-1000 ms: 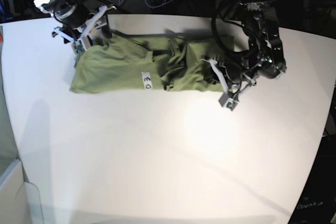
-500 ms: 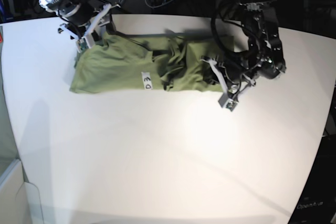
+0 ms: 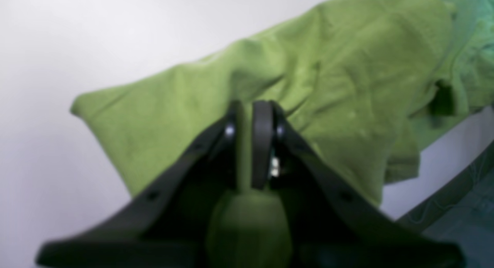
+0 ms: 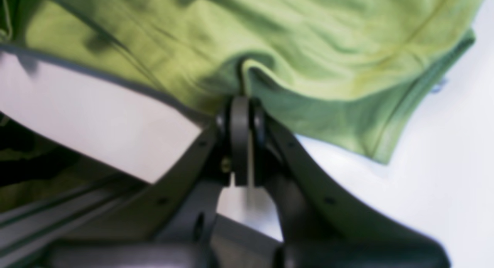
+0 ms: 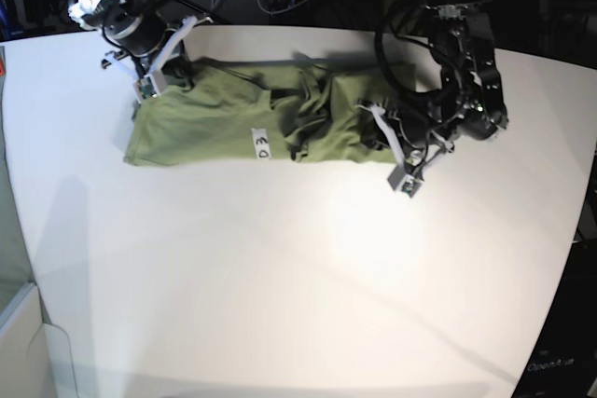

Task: Fold the T-shirt properly
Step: 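Adjust the right gripper on the shirt edge while the left gripper holds, then slide the right gripper along the strip end and grip it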

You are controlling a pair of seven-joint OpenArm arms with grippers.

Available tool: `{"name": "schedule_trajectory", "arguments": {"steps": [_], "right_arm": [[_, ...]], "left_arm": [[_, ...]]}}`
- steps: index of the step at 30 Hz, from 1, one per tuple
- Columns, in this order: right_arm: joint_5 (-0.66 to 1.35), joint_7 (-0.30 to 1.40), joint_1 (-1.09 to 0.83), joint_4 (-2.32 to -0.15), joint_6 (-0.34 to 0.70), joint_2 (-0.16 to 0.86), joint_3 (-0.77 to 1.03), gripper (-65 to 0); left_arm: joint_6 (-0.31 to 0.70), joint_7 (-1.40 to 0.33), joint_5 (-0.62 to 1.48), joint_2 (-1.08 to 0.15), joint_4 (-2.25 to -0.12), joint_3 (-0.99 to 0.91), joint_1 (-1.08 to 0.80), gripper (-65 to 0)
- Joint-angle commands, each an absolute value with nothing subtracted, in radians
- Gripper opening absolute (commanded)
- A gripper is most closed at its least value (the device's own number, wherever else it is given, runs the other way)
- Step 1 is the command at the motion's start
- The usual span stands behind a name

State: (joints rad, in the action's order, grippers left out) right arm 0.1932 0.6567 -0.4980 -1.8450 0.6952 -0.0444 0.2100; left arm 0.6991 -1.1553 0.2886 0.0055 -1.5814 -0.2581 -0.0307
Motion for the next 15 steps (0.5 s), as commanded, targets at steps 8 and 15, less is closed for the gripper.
{"name": "schedule_trajectory", "arguments": {"steps": [8,15], "right_arm": [[0.213,0.602,-0.481,-1.943,0.698,-0.044,0.208,-64.6],[0.213,0.605,-0.398,-1.940,0.698,-0.044,0.134,-64.6]], "left_arm": [[0.698,-1.142,0.305,0.008,-1.595,-0.257,-0.015,-60.5],[0.698,-1.142,0.305,0.008,-1.595,-0.257,-0.015,-60.5]]}}
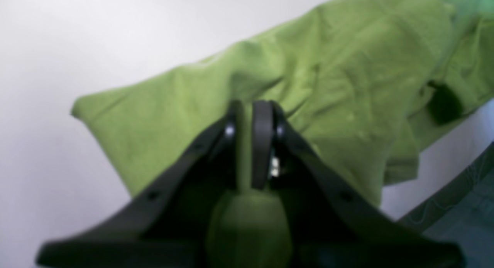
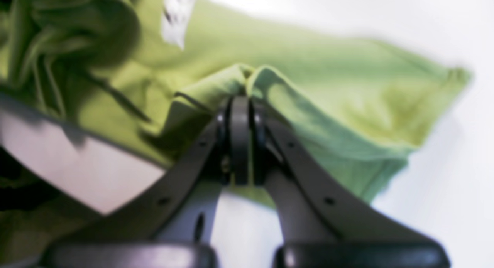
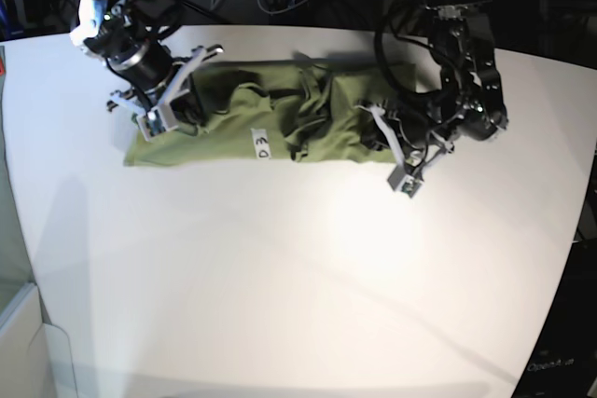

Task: Fold the T-shirt properly
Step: 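Slide the right gripper along the strip end and grip it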

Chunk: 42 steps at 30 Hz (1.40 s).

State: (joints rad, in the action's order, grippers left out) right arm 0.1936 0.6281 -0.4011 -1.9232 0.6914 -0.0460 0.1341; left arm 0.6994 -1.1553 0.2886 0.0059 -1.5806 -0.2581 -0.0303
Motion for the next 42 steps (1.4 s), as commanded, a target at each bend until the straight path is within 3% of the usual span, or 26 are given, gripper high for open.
{"name": "schedule_trajectory", "arguments": {"steps": [1,9,14,25,28,32,34,37,42], "right_arm": [[0.213,0.611,-0.381,-1.940,0.698,-0.044,0.124,-64.6],[0.209,0.673,-0.291,-1.923,0.698,-0.038,0.093,-63.8],[0.209,0.710,-0.282,-1.923,0.698,-0.041,0.099,-54.4],[0.208,0.717,-0.346,-1.922,0.698,-0.036,0.097,-51.9],[0.208,0.717,-0.346,-1.882,0.698,-0.035,0.097,-41.2],[0.208,0.708,-0.337,-1.759,0.698,-0.021,0.096,-20.5],[0.208,0.708,-0.325,-1.733,0.698,-0.019,0.096,-13.1],[0.208,0.707,-0.323,-1.732,0.698,-0.018,0.096,-7.4],[0.208,0.714,-0.337,-1.811,0.698,-0.001,0.099,-7.4]], "left_arm": [[0.698,-1.142,0.302,0.008,-1.595,-0.257,-0.015,-60.5],[0.698,-1.142,0.305,0.002,-1.596,-0.257,-0.019,-60.5],[0.698,-1.142,0.305,0.002,-1.595,-0.257,-0.016,-60.5],[0.698,-1.142,0.303,0.007,-1.595,-0.257,-0.015,-60.5],[0.698,-1.142,0.303,0.007,-1.595,-0.257,-0.015,-60.5],[0.698,-1.142,0.305,0.005,-1.595,-0.257,-0.015,-60.5],[0.698,-1.142,0.305,0.005,-1.595,-0.257,-0.015,-60.5],[0.698,-1.142,0.305,0.004,-1.595,-0.257,-0.018,-60.5],[0.698,-1.142,0.305,0.004,-1.595,-0.257,-0.018,-60.5]]}}
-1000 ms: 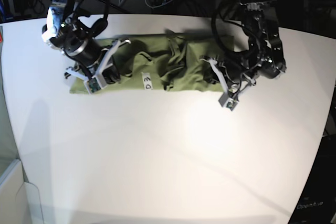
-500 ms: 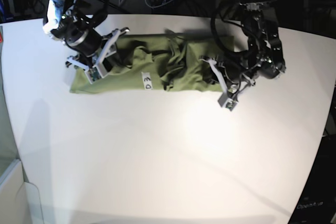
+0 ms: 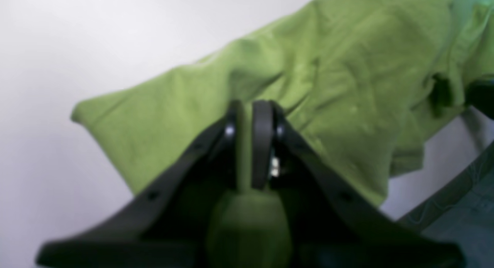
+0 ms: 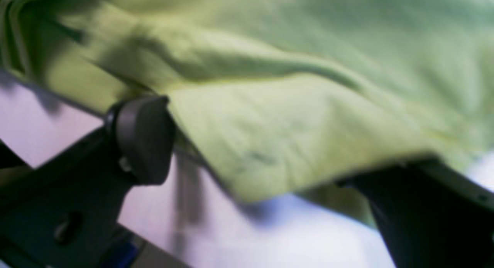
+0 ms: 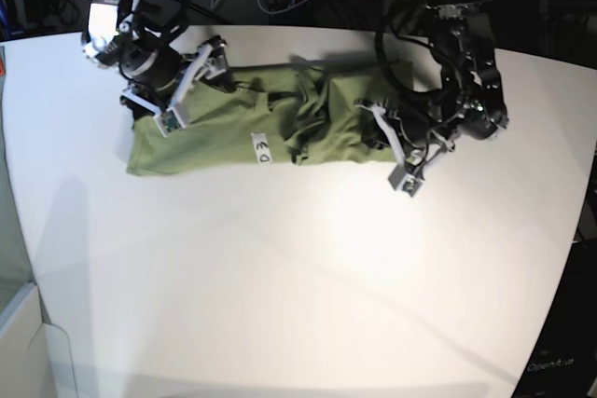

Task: Fold the T-shirt properly
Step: 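Slide the right gripper along the strip end and grip it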

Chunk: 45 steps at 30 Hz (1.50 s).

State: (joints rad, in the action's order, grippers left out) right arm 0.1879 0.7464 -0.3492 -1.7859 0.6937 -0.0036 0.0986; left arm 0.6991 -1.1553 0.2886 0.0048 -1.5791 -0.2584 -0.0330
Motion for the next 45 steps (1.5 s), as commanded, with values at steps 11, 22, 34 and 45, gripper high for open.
{"name": "schedule_trajectory", "arguments": {"steps": [11,22,34,45], "right_arm": [[0.208,0.708,-0.367,-1.903,0.698,0.001,0.208,-7.4],[0.208,0.713,-0.314,-1.891,0.698,0.065,0.266,-7.4],[0.208,0.716,-0.300,-1.871,0.698,0.073,0.317,-7.1],[0.209,0.708,-0.231,-1.689,0.698,0.077,0.311,-7.1]], "left_arm": [[0.698,-1.142,0.305,0.005,-1.595,-0.257,-0.016,-60.5],[0.698,-1.142,0.305,0.005,-1.595,-0.257,-0.016,-60.7],[0.698,-1.142,0.305,0.007,-1.596,-0.257,-0.016,-60.7],[0.698,-1.142,0.305,0.007,-1.596,-0.257,-0.015,-60.7]]}}
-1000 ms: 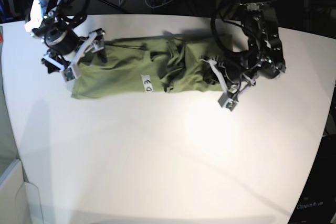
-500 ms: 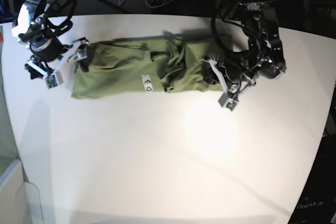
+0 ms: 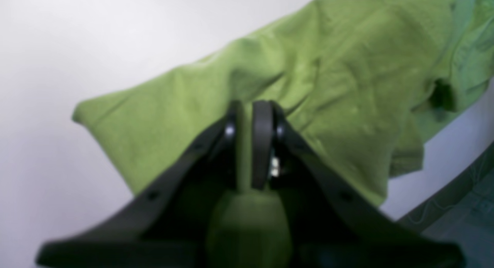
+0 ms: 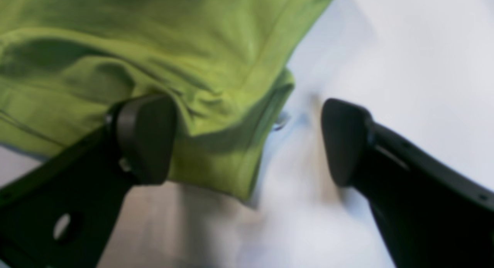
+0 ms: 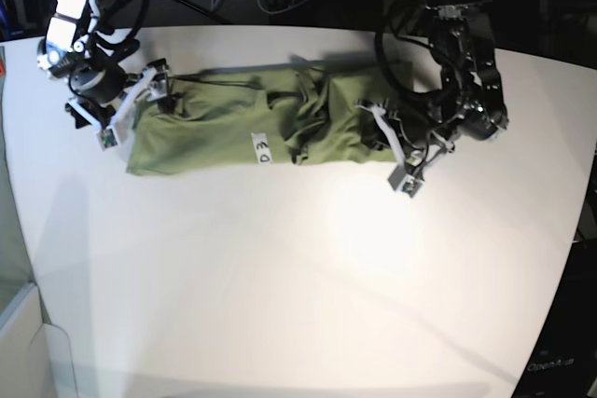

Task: Fold the T-shirt properly
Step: 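Slide the right gripper along the strip end and grip it, then release the left gripper and move it to the strip's other end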

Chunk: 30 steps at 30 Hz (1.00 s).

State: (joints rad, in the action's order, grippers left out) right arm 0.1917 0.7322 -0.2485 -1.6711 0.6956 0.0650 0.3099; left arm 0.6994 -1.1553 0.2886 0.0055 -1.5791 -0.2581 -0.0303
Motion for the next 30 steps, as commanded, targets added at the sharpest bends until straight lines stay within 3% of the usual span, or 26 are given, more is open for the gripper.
{"name": "schedule_trajectory", "arguments": {"steps": [1,9,11,14,18,20,21,30], "right_arm": [[0.209,0.708,-0.225,-1.676,0.698,0.077,0.311,-7.1],[0.208,0.716,-0.179,-1.641,0.698,0.077,0.309,-7.8],[0.208,0.716,-0.179,-1.641,0.698,0.074,0.311,-11.0],[0.208,0.716,-0.182,-1.641,0.698,0.065,0.311,-23.8],[0.208,0.716,-0.191,-1.639,0.698,0.044,0.311,-50.8],[0.208,0.716,-0.191,-1.626,0.698,0.036,0.311,-62.5],[0.208,0.714,-0.191,-1.613,0.698,0.033,0.311,-65.0],[0.208,0.708,-0.182,-1.570,0.698,0.035,0.315,-64.7]], "left_arm": [[0.698,-1.142,0.305,0.007,-1.596,-0.257,-0.015,-60.7],[0.698,-1.142,0.305,0.008,-1.595,-0.257,-0.013,-60.7],[0.698,-1.142,0.302,0.008,-1.595,-0.257,-0.013,-60.7],[0.698,-1.142,0.302,0.008,-1.595,-0.257,-0.007,-60.7],[0.698,-1.142,0.300,0.008,-1.593,-0.257,0.002,-60.7],[0.698,-1.144,0.303,0.008,-1.593,-0.257,0.007,-60.7],[0.698,-1.144,0.305,0.008,-1.593,-0.257,0.007,-60.7],[0.698,-1.244,0.308,0.004,-1.669,-0.332,0.021,-60.7]]}}
